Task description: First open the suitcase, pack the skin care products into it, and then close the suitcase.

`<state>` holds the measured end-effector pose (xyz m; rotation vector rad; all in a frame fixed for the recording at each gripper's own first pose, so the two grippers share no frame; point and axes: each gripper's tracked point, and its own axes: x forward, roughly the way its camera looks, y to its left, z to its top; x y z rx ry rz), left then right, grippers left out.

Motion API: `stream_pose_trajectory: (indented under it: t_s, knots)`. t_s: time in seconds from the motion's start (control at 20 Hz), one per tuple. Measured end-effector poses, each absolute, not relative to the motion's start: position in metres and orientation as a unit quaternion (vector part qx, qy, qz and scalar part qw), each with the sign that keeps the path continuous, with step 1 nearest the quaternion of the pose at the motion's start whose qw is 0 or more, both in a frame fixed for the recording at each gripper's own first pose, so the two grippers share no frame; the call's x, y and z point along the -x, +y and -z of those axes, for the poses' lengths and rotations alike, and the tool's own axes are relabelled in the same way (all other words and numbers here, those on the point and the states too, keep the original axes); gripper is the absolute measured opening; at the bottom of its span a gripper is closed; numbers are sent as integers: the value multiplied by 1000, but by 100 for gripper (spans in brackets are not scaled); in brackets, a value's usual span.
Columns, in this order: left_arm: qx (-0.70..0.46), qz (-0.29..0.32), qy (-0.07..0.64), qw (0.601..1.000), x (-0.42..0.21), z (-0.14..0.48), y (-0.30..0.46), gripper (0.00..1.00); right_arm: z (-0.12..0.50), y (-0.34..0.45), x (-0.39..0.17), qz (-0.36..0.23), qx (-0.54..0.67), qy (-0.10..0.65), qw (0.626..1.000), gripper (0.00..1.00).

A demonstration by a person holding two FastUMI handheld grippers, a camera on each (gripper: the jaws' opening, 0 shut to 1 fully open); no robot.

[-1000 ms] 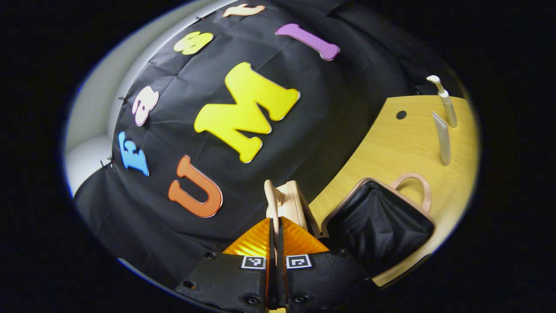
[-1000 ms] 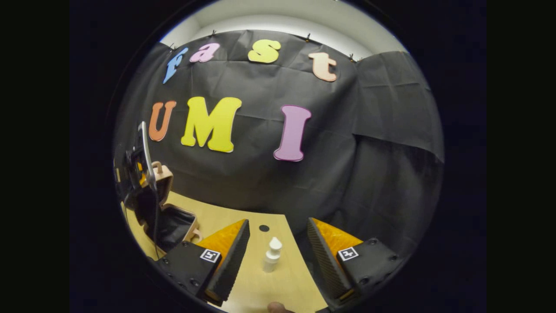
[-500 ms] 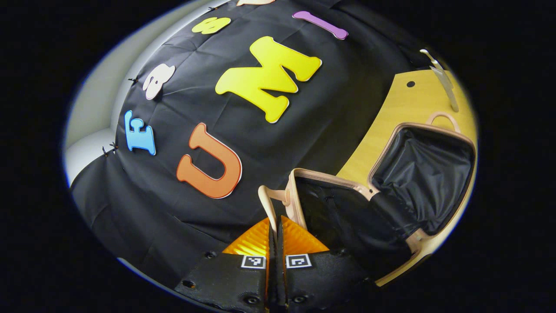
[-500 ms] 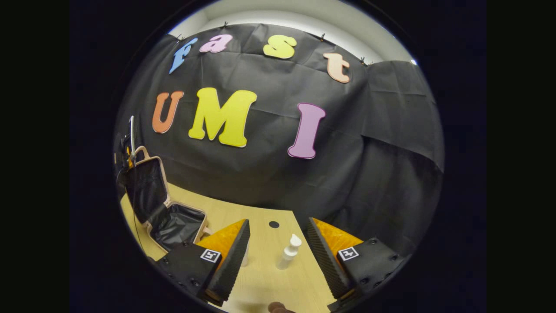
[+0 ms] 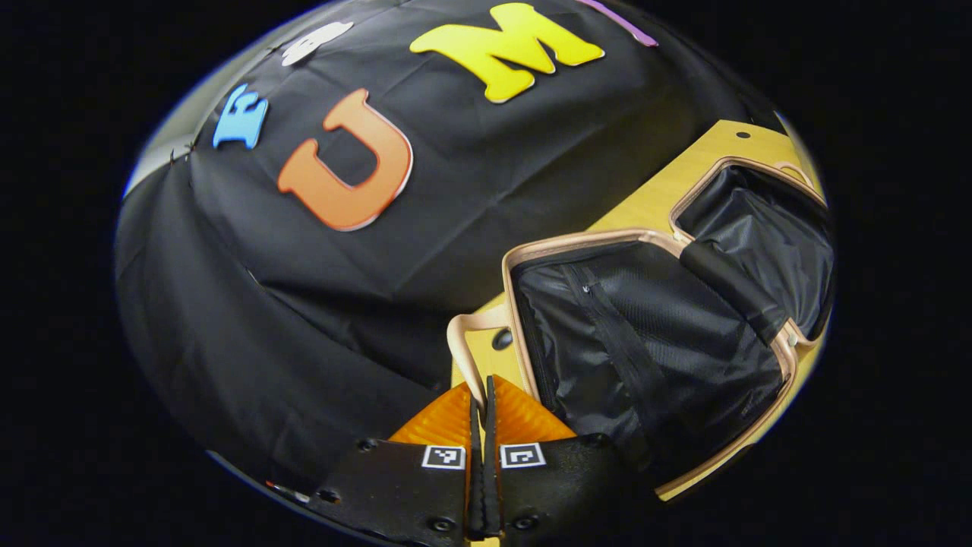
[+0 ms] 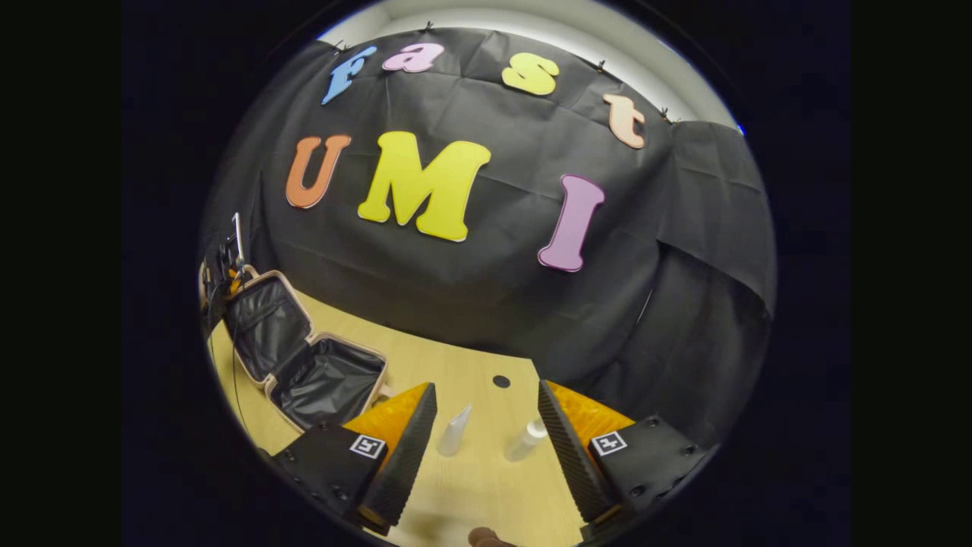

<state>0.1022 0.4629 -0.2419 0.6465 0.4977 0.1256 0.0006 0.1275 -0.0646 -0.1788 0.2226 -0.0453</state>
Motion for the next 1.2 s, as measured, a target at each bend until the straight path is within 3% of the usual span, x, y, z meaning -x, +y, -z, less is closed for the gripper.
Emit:
stream_pose_trajectory:
  t_s: [0.45, 0.65, 0.75, 0.95, 1.2]
  knots:
    - [-223, -32, 313, 923, -91, 332, 479, 3, 87, 122, 7, 23, 108, 146, 983, 79]
    - [-194, -39, 324, 925, -87, 339, 487, 13, 92, 117, 13, 21, 105, 148, 983, 79]
    - [-208, -66, 320, 922, -81, 333, 503, 35, 92, 112, 14, 18, 102, 146, 984, 79]
    - [-197, -74, 302, 930, -65, 297, 486, 100, 93, 94, 13, 13, 91, 144, 985, 79]
    - [-180, -37, 268, 946, -50, 249, 396, 99, 100, 62, 15, 2, 78, 137, 987, 78]
